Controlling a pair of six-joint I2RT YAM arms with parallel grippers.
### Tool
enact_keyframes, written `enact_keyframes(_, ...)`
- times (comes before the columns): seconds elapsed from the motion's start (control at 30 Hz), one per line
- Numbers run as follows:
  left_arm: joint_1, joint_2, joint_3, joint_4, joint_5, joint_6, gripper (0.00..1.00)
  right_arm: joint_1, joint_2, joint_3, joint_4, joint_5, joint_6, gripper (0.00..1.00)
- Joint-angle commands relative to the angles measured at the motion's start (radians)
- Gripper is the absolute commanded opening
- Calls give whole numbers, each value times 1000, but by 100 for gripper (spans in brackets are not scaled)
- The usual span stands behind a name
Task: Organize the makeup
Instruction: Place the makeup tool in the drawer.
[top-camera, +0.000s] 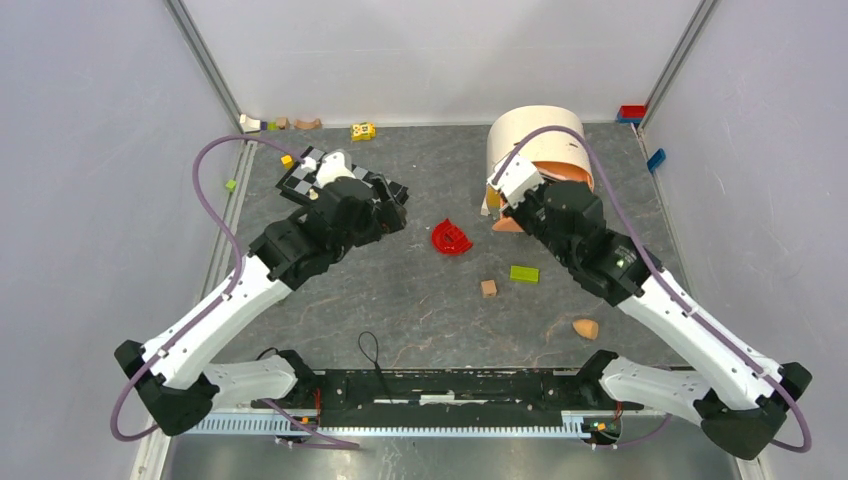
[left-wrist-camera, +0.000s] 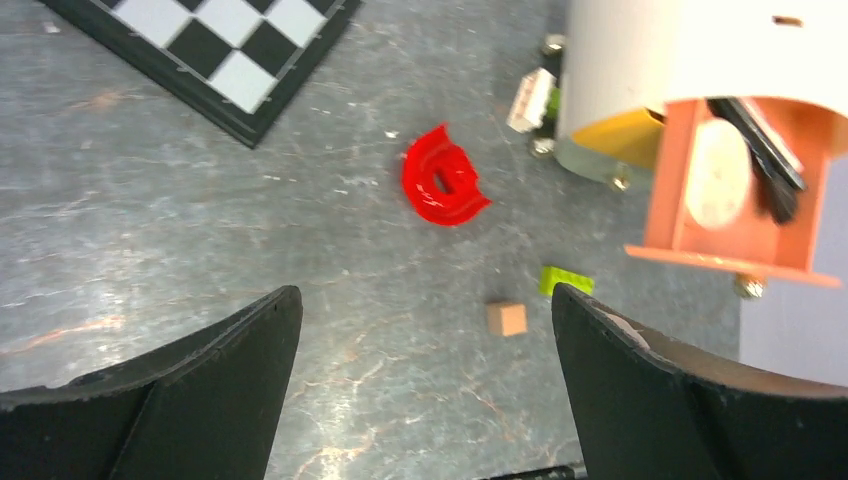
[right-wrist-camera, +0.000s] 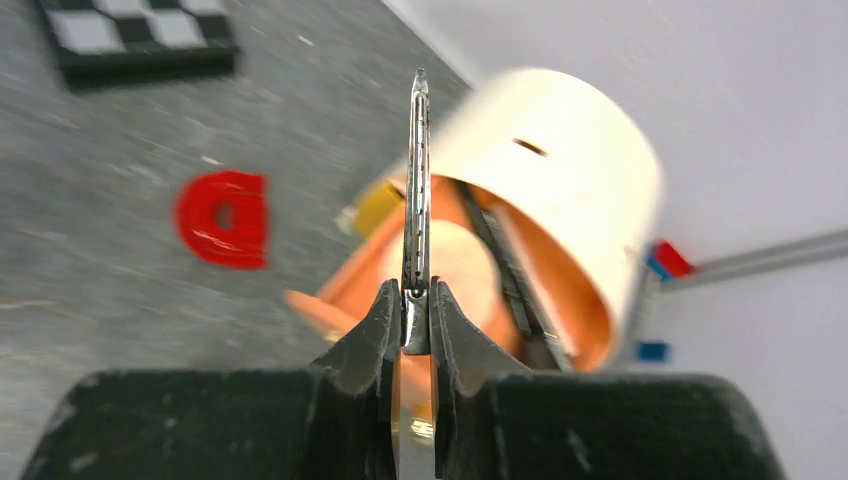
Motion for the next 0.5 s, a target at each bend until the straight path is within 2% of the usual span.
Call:
enact_keyframes(0.0, 110, -30, -6, -54, 94, 77, 100, -151, 53, 104, -170, -12, -286, 0)
enact_keyframes(0.13, 148, -41, -7, -69, 87, 117, 100, -278, 103, 155, -249, -75, -414, 0)
enact_keyframes(0.23, 172, -39, -10, -74, 88, 144, 100, -366, 139, 189, -283, -181, -476, 0)
enact_keyframes(0.37, 203, -23, -9, -93, 92, 165, 100, -408, 165, 195, -302, -287, -563, 0)
enact_keyframes(0.47, 221, -21, -17, -92, 111, 168, 100, -450, 208, 221, -333, -308, -590, 0)
